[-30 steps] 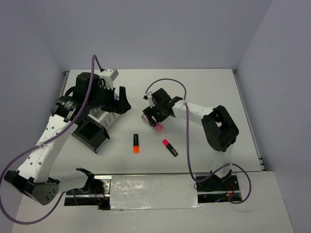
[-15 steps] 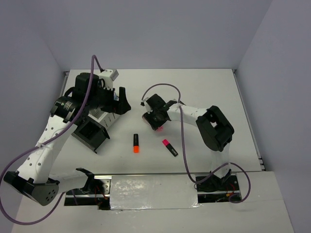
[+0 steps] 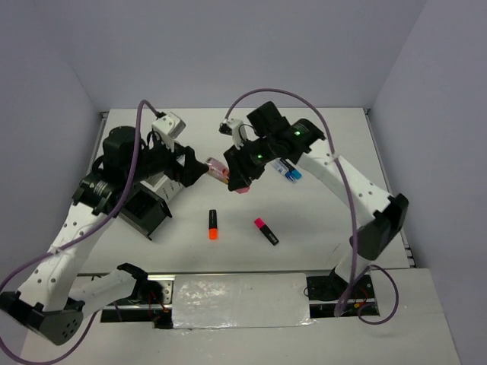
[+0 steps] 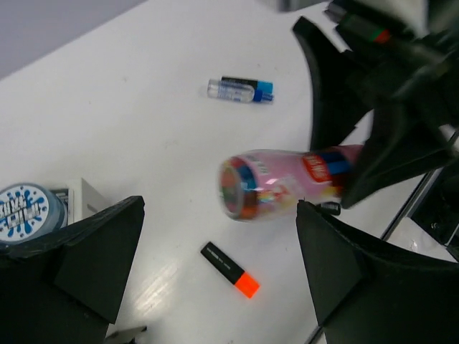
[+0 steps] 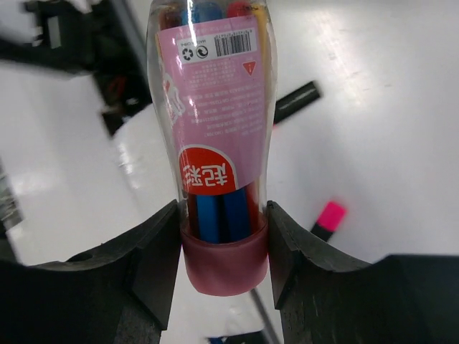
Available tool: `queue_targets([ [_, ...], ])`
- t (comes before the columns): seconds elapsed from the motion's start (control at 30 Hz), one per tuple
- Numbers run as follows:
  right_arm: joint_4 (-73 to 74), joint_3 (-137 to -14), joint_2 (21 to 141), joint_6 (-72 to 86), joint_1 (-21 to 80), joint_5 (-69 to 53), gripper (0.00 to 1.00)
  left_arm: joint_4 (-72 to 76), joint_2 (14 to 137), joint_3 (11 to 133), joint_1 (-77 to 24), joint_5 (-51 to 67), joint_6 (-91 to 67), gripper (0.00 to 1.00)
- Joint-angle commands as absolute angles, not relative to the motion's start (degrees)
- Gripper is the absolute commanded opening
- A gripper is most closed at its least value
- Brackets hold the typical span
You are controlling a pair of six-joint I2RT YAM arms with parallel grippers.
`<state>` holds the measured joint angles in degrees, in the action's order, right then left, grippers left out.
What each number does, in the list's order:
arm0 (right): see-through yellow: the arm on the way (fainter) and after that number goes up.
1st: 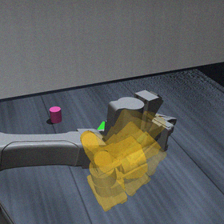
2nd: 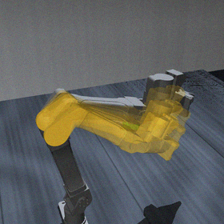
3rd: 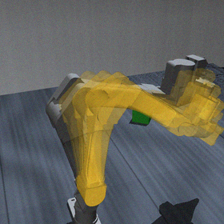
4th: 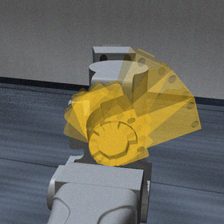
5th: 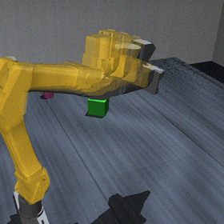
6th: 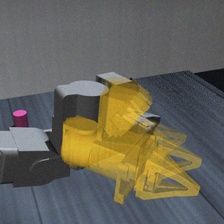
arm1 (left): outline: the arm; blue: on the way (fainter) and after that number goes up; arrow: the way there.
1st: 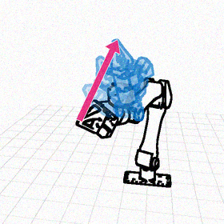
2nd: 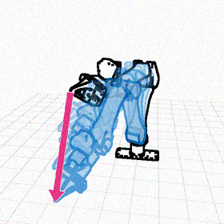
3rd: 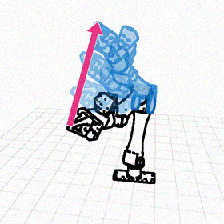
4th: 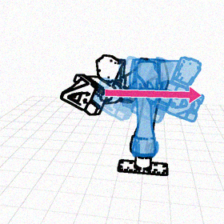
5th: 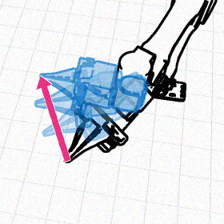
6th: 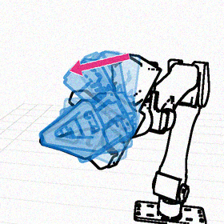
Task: Sort the stationery into containers
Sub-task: Pick up the stationery from the center of the board.
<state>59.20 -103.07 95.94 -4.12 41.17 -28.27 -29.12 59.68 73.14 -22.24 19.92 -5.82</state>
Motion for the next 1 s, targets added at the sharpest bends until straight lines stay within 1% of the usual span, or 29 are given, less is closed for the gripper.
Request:
queue_targets([
  [0.0, 63.81, -100.99, 90.01, -2.90, 41.48, -40.06, 0.00, -14.69, 53.54, 68.65, -22.24, 24.87, 1.12, 0.99],
  [0.13, 68.55, -102.22, 88.77, -5.44, 41.40, -41.05, 0.00, -9.67, 51.15, 65.92, -22.50, 28.29, 3.86, 0.99],
  [0.27, 67.41, -99.06, 84.64, -7.20, 41.40, -43.24, 0.00, -11.69, 54.74, 69.51, -22.41, 36.01, 2.82, 0.99],
  [0.33, 66.80, -98.27, 83.24, -7.73, 41.40, -41.76, 0.00, -11.25, 56.77, 71.70, -22.50, 44.00, -2.33, 0.99],
  [0.37, 66.97, -98.26, 82.97, -8.52, 41.31, -41.14, 0.00, -10.81, 58.87, 72.41, -22.50, 50.04, -3.68, 0.99],
  [0.43, 67.41, -98.78, 82.18, -9.58, 41.40, -40.09, 0.00, -10.11, 60.81, 74.08, -22.41, 55.35, -7.62, 0.99],
  [0.57, 69.43, -101.42, 82.09, -11.33, 41.31, -38.06, 0.00, -14.31, 65.46, 76.81, -22.41, 67.82, -7.56, 0.99],
  [0.6, 69.87, -101.86, 82.26, -11.16, 41.31, -37.27, 0.00, -17.81, 66.17, 77.34, -22.50, 72.38, -5.91, 0.99],
  [0.63, 69.70, -102.21, 82.35, -10.81, 41.40, -36.31, 0.00, -19.76, 66.79, 78.21, -22.41, 74.42, -4.58, 0.99],
  [0.7, 70.05, -102.65, 82.79, -11.07, 41.39, -36.55, 0.00, -22.32, 67.50, 78.22, -22.85, 76.20, -2.73, 0.99],
  [0.83, 70.49, -103.62, 82.97, -12.13, 41.40, -40.52, 0.00, -16.89, 66.79, 74.63, -22.94, 77.33, -6.15, 0.99],
  [0.97, 70.14, -104.06, 82.44, -12.66, 41.40, -41.21, 0.00, -18.71, 68.46, 74.62, -23.03, 76.65, -5.20, 0.99],
])
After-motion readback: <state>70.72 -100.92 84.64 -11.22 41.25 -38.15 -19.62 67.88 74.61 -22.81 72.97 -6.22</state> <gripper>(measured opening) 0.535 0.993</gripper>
